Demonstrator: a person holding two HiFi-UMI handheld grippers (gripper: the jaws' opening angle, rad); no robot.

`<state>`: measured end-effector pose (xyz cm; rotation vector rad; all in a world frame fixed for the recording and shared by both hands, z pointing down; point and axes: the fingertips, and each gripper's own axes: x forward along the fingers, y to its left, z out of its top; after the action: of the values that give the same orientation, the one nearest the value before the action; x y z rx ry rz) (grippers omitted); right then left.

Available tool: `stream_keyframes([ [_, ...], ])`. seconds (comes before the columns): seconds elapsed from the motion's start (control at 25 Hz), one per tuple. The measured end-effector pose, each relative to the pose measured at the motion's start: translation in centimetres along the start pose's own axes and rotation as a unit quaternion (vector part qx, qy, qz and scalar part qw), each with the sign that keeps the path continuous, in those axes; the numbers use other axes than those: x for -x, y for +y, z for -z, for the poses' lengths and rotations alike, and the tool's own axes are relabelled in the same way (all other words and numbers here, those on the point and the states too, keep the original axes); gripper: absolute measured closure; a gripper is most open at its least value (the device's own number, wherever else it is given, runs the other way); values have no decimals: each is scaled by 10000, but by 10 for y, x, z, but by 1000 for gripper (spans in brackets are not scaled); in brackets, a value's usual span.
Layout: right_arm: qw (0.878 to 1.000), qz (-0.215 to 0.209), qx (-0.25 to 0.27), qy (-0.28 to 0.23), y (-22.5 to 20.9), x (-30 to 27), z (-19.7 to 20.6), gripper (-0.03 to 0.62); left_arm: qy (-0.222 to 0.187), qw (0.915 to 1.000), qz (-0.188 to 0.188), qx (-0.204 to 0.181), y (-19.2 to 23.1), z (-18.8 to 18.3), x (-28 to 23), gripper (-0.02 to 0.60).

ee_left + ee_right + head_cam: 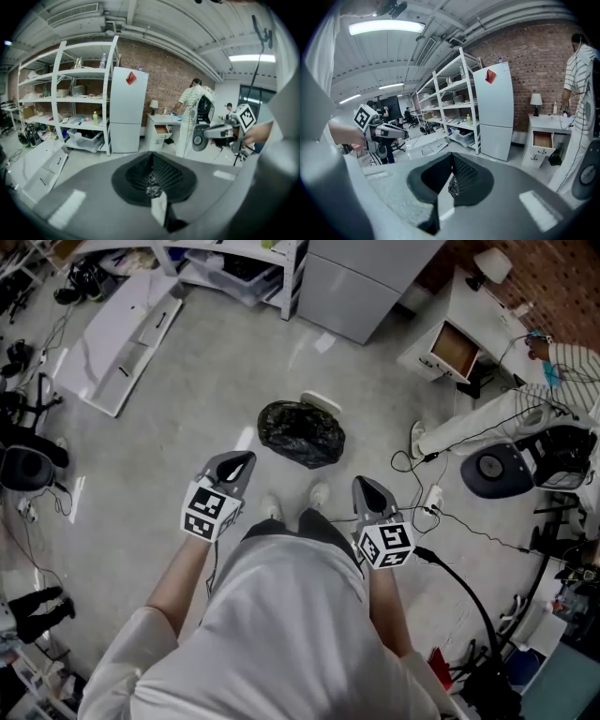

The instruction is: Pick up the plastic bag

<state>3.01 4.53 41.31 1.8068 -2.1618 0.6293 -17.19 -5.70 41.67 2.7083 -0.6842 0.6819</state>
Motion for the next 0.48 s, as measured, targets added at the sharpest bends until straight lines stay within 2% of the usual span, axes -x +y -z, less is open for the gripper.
stream_keyframes([
  [0.24, 9999, -115, -65, 19, -32, -19, 0, 592, -7, 9999, -151, 63, 4, -7, -28, 578],
  [0.48, 9986, -492, 143, 150, -62, -43, -11, 592, 20, 9989, -421, 212, 4, -17, -54, 578],
])
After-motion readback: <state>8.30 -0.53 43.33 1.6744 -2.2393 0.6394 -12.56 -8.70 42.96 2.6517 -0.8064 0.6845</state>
